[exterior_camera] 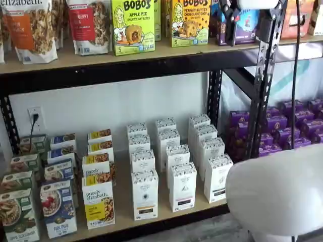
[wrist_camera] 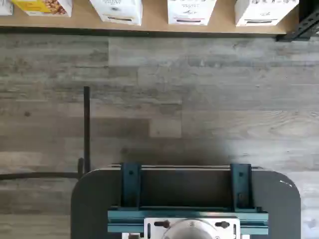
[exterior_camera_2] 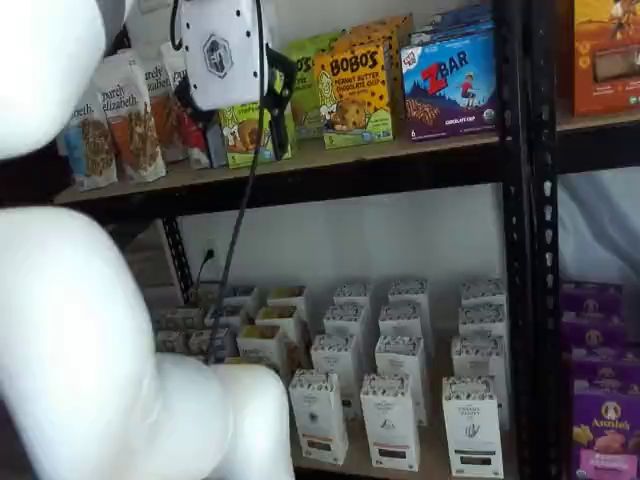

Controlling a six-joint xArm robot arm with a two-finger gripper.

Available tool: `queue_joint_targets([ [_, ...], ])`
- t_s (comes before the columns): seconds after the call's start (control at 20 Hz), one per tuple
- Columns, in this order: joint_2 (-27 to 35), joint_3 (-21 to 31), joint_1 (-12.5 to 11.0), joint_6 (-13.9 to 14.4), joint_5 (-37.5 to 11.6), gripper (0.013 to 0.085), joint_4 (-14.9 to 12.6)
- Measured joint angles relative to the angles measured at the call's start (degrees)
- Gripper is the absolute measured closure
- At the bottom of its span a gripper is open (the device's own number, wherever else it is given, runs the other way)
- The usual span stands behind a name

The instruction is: Pick up the white box with a yellow strip in the middle, on the bottom shelf, the fourth box from the left

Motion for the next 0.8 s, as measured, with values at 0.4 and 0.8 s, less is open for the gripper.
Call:
queue_joint_targets([
  [0.4, 1.54, -1.18, -5.7, -2.84, 2.79, 0.013, 6.25],
  [0.8, 0.96, 1.45, -4.36, -2.62, -1.51, 0.013, 4.62],
])
